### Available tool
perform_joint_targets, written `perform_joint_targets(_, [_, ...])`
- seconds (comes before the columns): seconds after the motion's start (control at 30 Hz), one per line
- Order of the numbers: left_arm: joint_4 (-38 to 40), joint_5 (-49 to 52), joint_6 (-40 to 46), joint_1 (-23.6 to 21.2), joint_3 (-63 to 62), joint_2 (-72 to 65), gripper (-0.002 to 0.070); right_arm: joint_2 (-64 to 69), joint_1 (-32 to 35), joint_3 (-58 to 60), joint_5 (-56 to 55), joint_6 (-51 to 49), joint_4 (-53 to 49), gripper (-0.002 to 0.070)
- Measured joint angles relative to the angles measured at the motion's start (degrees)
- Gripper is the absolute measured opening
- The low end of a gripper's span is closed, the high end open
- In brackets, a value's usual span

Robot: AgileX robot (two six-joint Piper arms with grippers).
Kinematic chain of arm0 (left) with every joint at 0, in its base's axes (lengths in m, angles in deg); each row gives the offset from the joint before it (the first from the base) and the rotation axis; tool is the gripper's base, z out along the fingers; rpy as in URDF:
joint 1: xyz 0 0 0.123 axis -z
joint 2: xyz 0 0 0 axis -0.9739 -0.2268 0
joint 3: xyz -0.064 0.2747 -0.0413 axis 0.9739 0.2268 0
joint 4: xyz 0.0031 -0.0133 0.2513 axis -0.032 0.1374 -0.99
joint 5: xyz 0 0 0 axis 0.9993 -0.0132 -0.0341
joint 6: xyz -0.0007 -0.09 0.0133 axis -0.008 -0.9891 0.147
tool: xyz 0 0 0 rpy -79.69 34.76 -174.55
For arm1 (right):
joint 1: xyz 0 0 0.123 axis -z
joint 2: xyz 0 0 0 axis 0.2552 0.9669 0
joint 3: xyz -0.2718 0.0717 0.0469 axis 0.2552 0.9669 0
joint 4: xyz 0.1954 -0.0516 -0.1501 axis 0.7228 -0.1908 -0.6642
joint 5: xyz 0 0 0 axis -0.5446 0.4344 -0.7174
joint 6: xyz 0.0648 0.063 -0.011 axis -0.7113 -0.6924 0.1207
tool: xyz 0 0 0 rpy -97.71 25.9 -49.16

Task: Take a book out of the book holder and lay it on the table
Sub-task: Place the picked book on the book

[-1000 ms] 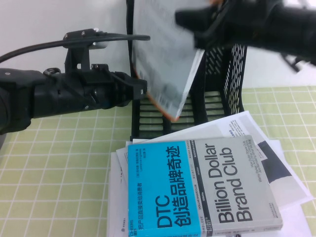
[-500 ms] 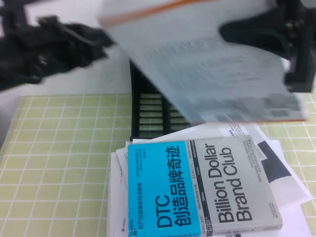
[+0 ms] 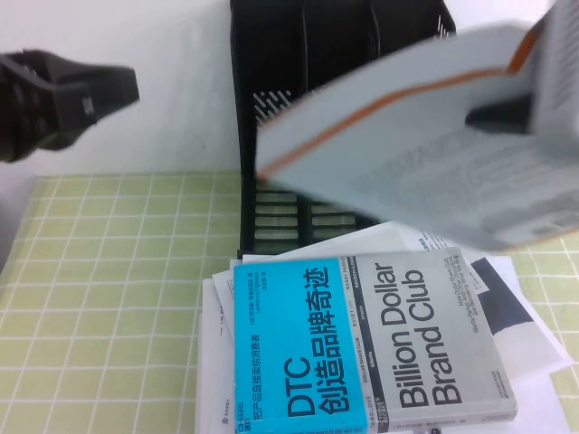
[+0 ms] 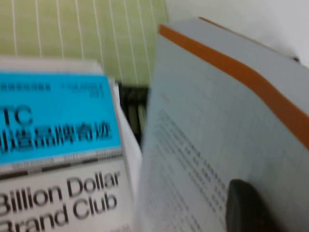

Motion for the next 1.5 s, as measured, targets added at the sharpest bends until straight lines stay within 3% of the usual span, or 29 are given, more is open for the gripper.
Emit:
perform_joint_targets(0.2, [-2.0,4.2,-2.3,-0.1,0.0,0.0,-0.0003,7.5,-17.6,0.6,8.6,-23.3,-31.9,0.0168])
perform_joint_targets(0.57, [-2.3,5.6,-3.4,-0.1,0.0,0.4,-0.0003,19.5,-29.9,9.2,6.4,-43.1,-57.5,0.0168])
perform_joint_targets(0.67, [-2.3,5.6,-3.4,-0.1,0.0,0.7,-0.0003,19.2,-30.2,12.5,5.5,-44.6,-56.9,0.0168])
perform_joint_targets(0.9, [-2.3,5.9,-3.4,-0.1,-0.1,0.7,-0.0003,19.3,-30.9,24.8,0.9,-49.1,-42.0,0.0168])
perform_joint_targets(1.03, [-2.3,5.9,-3.4,-0.1,-0.1,0.7,-0.0003,19.7,-31.3,27.5,-2.6,-50.4,-40.0,0.0168])
perform_joint_targets(1.2, [-2.3,5.9,-3.5,-0.1,-0.1,0.7,-0.0003,22.1,-31.1,27.6,-5.7,-55.4,-46.2,0.0168])
perform_joint_targets(1.37, [-2.3,7.7,-3.8,-0.1,-0.1,0.7,-0.0003,26.5,-29.1,27.6,-8.7,-71.0,-58.0,0.0167])
perform_joint_targets(1.5, [-2.3,9.4,-3.8,-0.1,-0.1,0.7,-0.0003,27.1,-28.5,27.6,-10.1,-73.2,-57.0,0.0181])
